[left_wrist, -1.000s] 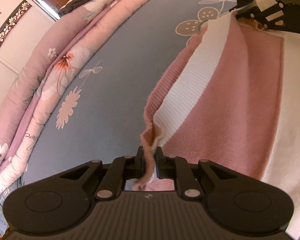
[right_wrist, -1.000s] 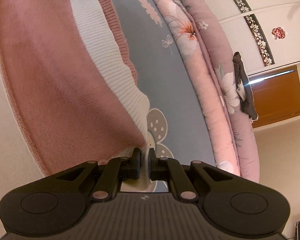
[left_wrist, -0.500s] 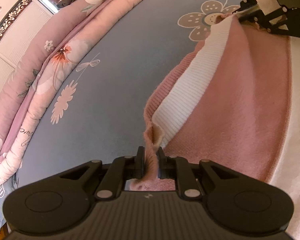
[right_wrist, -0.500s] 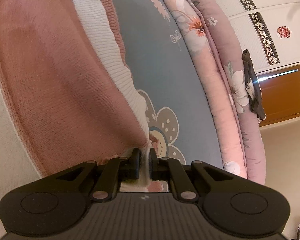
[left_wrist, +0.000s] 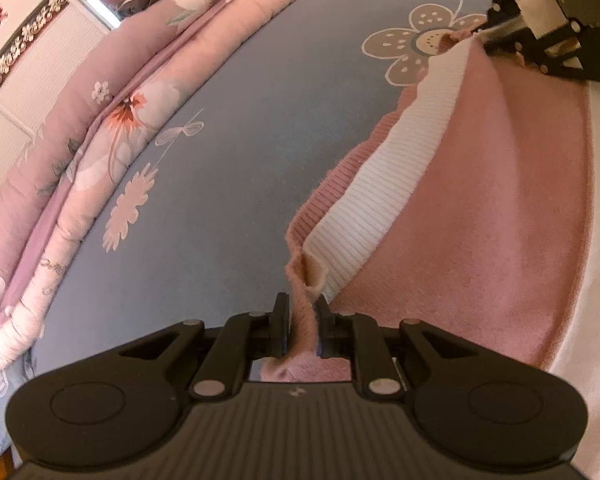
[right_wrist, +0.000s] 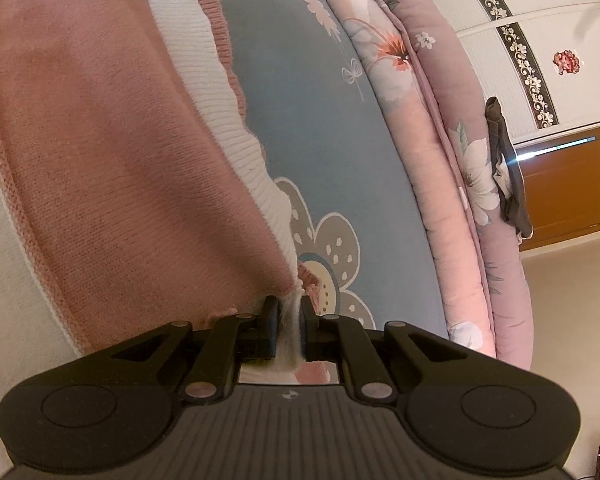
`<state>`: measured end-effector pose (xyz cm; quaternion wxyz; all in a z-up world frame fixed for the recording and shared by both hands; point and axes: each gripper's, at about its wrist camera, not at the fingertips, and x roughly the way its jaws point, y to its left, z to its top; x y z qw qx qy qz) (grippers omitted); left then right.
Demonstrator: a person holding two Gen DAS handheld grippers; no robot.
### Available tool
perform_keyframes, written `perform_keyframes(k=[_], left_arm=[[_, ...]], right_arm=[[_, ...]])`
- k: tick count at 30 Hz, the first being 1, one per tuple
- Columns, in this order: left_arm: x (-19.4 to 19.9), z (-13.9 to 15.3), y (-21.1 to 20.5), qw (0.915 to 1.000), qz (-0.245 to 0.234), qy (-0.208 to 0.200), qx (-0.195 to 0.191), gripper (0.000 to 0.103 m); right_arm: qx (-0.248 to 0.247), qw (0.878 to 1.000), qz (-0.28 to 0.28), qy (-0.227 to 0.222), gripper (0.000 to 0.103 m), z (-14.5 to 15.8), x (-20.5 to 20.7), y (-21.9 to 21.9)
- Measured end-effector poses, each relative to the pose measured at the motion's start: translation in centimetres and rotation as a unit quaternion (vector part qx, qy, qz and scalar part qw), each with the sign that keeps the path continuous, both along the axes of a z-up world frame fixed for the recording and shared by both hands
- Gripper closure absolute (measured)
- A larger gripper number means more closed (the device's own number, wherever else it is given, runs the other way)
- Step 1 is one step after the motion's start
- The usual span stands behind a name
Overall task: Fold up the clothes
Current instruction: 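Open both tools to release the folded sweater, then close the right tool on the folded sweater edge while the left tool grasps beside it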
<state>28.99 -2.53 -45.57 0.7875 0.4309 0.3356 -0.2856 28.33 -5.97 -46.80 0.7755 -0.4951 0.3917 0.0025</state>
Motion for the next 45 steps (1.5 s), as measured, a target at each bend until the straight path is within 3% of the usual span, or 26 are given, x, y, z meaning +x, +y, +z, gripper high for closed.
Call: perform_keyframes(k=[3, 4, 5, 6, 8, 10, 15, 24, 29, 32, 33, 35, 38, 42, 44, 45], left_arm=[[0.1, 0.1, 0.1, 0.9999, 0.014, 0.001, -0.009, 0.08], [0.1, 0.4, 0.2, 0.9997, 0.019, -0.002, -0.012, 0.076], [0.0, 0.7, 0.4, 0.9995, 0.024, -0.005, -0.018, 0.065], [-0.1, 1.2, 0.7, 0.9992, 0.029, -0.006, -0.028, 0.056], [-0.2, 2.1, 1.3, 0.9982, 0.04, 0.002, -0.046, 0.054], [-0.5, 2.9, 2.1, 0.9967, 0.056, 0.012, -0.057, 0.054], [-2.5, 5.2, 5.1, 0.9902, 0.115, 0.015, -0.077, 0.053], [-9.0, 7.7, 8.9, 0.965, 0.215, 0.06, -0.138, 0.052], [-11.5, 7.4, 9.5, 0.9392, 0.272, 0.098, -0.185, 0.051], [-12.2, 7.3, 10.4, 0.9151, 0.32, 0.115, -0.217, 0.051], [-12.4, 7.3, 11.0, 0.903, 0.339, 0.123, -0.234, 0.051], [-12.8, 7.1, 12.1, 0.8813, 0.368, 0.139, -0.262, 0.051], [-13.2, 6.7, 13.5, 0.8564, 0.398, 0.156, -0.289, 0.051], [-13.4, 5.5, 14.6, 0.8282, 0.421, 0.189, -0.318, 0.051], [-13.5, 5.3, 14.9, 0.8203, 0.429, 0.195, -0.324, 0.051], [-13.5, 5.1, 14.8, 0.8214, 0.429, 0.192, -0.323, 0.051]], right_arm=[[-0.009, 1.0, 0.004, -0.009, 0.081, -0.1, -0.1, 0.1], [-0.015, 1.0, 0.006, -0.016, 0.071, 0.0, -0.2, 0.0], [-0.014, 1.0, 0.007, -0.022, 0.058, 0.4, -0.3, -0.2], [-0.012, 1.0, 0.007, -0.027, 0.053, 0.8, -0.3, -0.4], [-0.004, 0.999, 0.012, -0.033, 0.031, 1.8, -0.5, -0.8], [0.012, 0.999, 0.021, -0.032, 0.026, 3.0, -0.8, -1.2], [0.045, 0.998, 0.024, -0.021, 0.026, 5.7, -2.9, -1.5], [0.086, 0.996, -0.002, -0.01, 0.025, 8.4, -10.5, -1.4], [0.095, 0.993, -0.061, 0.016, 0.025, 7.8, -13.5, -2.1], [0.114, 0.987, -0.109, 0.023, 0.025, 7.8, -14.9, -3.0], [0.125, 0.983, -0.129, 0.027, 0.025, 7.9, -15.2, -3.4], [0.166, 0.969, -0.181, 0.033, 0.025, 8.3, -16.2, -4.7], [0.249, 0.931, -0.266, 0.031, 0.027, 8.9, -17.4, -7.7], [0.384, 0.85, -0.361, 0.01, 0.047, 8.9, -18.5, -12.3], [0.45, 0.808, -0.379, -0.011, 0.049, 8.6, -18.7, -14.3], [0.469, 0.797, -0.38, -0.02, 0.049, 8.3, -18.5, -14.9]])
